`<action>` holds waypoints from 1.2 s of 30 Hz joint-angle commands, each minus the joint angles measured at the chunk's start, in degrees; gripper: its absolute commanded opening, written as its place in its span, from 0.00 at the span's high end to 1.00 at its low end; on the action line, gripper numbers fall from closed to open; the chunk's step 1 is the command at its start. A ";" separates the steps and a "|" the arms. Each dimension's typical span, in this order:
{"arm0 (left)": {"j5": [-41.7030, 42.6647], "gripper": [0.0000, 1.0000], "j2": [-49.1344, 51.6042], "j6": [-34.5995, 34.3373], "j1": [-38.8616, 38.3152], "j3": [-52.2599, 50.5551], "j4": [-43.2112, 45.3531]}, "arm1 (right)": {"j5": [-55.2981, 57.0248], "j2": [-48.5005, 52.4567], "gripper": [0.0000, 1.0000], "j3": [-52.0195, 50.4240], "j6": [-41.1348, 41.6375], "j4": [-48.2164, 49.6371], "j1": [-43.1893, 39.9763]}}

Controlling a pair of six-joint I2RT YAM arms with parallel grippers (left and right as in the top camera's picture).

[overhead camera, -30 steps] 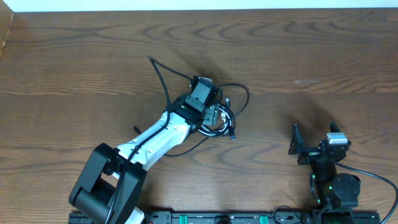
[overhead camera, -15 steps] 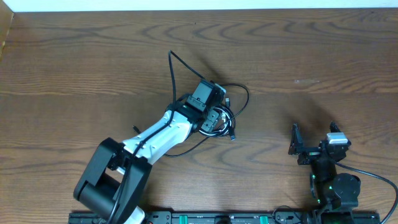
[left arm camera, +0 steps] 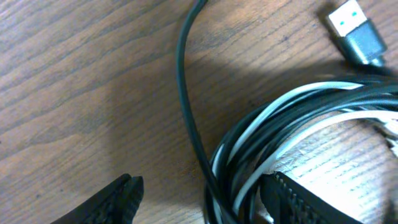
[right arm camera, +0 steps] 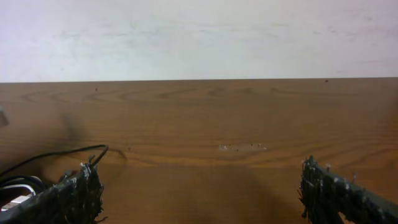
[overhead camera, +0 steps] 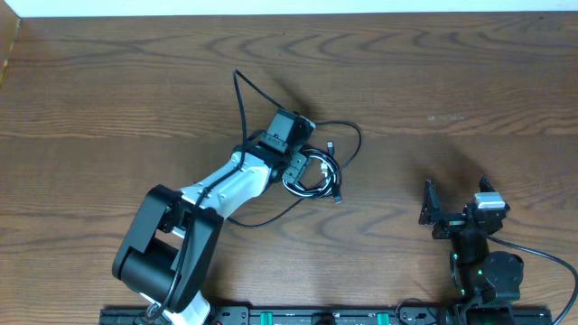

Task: Untangle cables
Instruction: 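Lower the left gripper and grasp the cable bundle's black loop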

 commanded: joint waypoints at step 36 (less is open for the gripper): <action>7.89 0.92 -16.20 -44.96 0.17 -0.28 -3.63 | -0.17 -0.02 0.01 -0.04 0.31 -0.22 0.02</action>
